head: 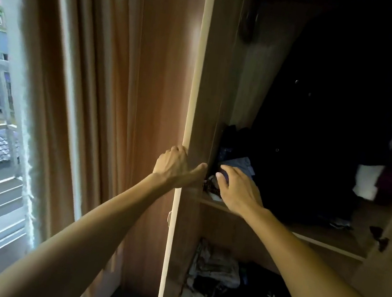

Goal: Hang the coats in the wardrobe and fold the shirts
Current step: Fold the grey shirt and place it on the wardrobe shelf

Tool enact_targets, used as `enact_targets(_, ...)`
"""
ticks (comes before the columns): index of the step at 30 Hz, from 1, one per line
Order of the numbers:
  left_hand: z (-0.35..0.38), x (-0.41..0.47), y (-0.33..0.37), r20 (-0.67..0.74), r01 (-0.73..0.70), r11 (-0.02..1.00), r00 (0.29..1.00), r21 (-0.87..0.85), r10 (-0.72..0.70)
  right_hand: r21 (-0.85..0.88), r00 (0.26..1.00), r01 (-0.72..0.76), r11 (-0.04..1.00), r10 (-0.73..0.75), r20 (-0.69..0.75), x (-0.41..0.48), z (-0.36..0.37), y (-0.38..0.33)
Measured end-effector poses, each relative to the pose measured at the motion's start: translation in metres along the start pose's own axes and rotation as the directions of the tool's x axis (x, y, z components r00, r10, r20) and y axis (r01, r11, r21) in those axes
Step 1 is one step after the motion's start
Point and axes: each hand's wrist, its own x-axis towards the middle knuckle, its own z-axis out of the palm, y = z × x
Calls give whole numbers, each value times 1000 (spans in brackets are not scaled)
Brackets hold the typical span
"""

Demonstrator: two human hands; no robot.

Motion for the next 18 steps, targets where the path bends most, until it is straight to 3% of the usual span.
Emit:
enact_targets(7,17,-11,54,4,-179,983,984,33,179,-33,997,-67,997,65,-51,-10,-4,47)
enact_targets(13,57,-5,123,32,-321,942,945,-94,325,-58,987,-108,992,100,-122,-16,-20,108)
enact_targets(18,99,15,186,104,-340,923,926,-182,362,-79,982,-148,986,137,-131,-16,-43,186)
